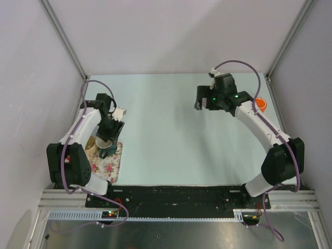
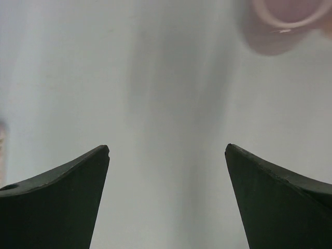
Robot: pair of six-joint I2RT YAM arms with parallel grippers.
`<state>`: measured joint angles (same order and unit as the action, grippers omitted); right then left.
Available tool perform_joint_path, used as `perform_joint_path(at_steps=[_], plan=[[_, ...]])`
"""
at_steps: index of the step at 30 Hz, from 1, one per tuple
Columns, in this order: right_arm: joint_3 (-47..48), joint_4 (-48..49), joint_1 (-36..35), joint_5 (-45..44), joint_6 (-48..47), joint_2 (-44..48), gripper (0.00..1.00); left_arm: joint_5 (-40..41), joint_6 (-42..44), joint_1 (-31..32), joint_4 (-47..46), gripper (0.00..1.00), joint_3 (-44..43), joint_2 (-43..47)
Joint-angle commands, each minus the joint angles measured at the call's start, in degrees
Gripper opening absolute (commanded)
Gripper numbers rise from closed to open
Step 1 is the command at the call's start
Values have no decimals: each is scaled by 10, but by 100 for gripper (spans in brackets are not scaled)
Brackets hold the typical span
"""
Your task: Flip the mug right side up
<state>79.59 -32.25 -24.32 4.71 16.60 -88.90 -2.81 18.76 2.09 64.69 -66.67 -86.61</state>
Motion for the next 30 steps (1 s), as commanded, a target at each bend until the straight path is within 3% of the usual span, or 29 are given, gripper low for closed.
perform_joint_path(at_steps=[1, 7, 10, 15, 20, 26, 28, 30], plan=[[3, -21, 86, -34, -131, -2, 99, -13, 19, -2, 11, 56, -44, 52], [26, 37, 191, -46, -219, -82, 95, -50, 31, -2, 42, 58, -94, 91], [79, 36, 223, -45, -231, -143, 86, -69, 34, -2, 56, 60, -128, 109], [147, 23, 232, -27, -252, -238, 72, -73, 30, -2, 60, 61, -162, 114], [200, 28, 235, -78, -253, -308, 59, -76, 16, -2, 62, 61, -173, 107], [259, 30, 231, -72, -258, -382, 53, -79, 9, -2, 67, 61, -189, 99], [267, 33, 229, -70, -256, -393, 45, -81, 6, -2, 68, 61, -196, 95], [275, 27, 229, -68, -256, -398, 18, -82, 3, -2, 72, 61, -204, 95]])
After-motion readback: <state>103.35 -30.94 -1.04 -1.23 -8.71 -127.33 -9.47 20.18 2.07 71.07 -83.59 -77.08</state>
